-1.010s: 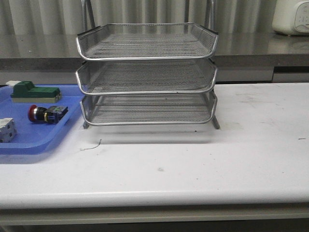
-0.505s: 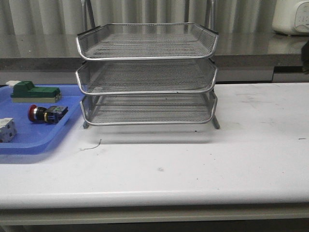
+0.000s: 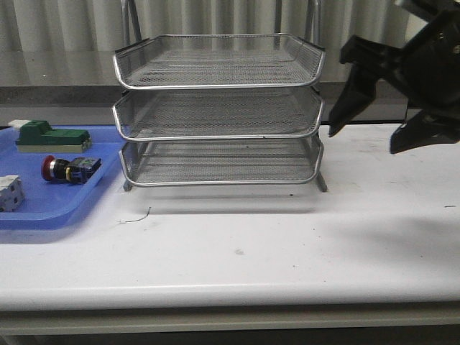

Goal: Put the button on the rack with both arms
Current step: 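Reach the right gripper to the middle rack tier's front rim and grasp it, then pull the middle wire tier toward the robot with the right gripper, then release the tier and withdraw the right gripper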

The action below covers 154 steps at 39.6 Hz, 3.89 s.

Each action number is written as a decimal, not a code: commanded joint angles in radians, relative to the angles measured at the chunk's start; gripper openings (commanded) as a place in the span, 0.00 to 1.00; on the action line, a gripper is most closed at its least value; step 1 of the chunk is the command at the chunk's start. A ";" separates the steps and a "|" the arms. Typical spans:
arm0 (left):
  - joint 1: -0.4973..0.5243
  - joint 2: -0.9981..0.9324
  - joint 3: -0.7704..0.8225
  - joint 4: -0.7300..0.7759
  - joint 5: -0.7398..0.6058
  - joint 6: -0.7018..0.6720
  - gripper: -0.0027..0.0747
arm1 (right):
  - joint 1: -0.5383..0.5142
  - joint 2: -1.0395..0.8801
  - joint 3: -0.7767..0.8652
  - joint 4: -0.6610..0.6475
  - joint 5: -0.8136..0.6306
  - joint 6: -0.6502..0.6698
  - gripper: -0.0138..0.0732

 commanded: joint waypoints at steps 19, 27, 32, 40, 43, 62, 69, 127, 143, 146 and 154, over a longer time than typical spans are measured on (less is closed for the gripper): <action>-0.001 0.010 -0.032 -0.001 -0.085 -0.006 0.77 | -0.002 0.112 -0.068 0.785 0.101 -0.639 0.59; -0.001 0.010 -0.032 -0.001 -0.085 -0.006 0.77 | -0.010 0.178 -0.069 0.955 0.134 -0.730 0.59; -0.001 0.010 -0.032 -0.001 -0.085 -0.006 0.77 | -0.021 0.201 -0.069 1.043 0.191 -0.783 0.59; -0.001 0.010 -0.032 -0.001 -0.085 -0.006 0.77 | -0.043 0.204 -0.069 1.055 0.218 -0.790 0.52; -0.001 0.010 -0.032 -0.001 -0.085 -0.006 0.77 | -0.049 0.204 -0.069 1.055 0.225 -0.790 0.48; -0.001 0.010 -0.032 -0.001 -0.085 -0.006 0.77 | -0.060 0.201 -0.069 1.054 0.282 -0.819 0.20; -0.001 0.010 -0.032 -0.001 -0.085 -0.006 0.77 | -0.060 0.181 -0.039 1.054 0.304 -0.836 0.20; -0.001 0.010 -0.032 -0.001 -0.087 -0.006 0.77 | -0.060 -0.142 0.381 1.052 0.415 -1.064 0.71; -0.001 0.010 -0.032 -0.001 -0.087 -0.006 0.77 | -0.060 -0.434 0.245 0.435 0.153 -0.658 0.15; -0.001 0.010 -0.032 -0.001 -0.087 -0.006 0.77 | -0.060 -0.438 0.172 0.254 0.198 -0.521 0.10; -0.001 0.010 -0.032 -0.001 -0.087 -0.006 0.77 | -0.058 -0.438 -0.035 -0.276 0.296 -0.145 0.09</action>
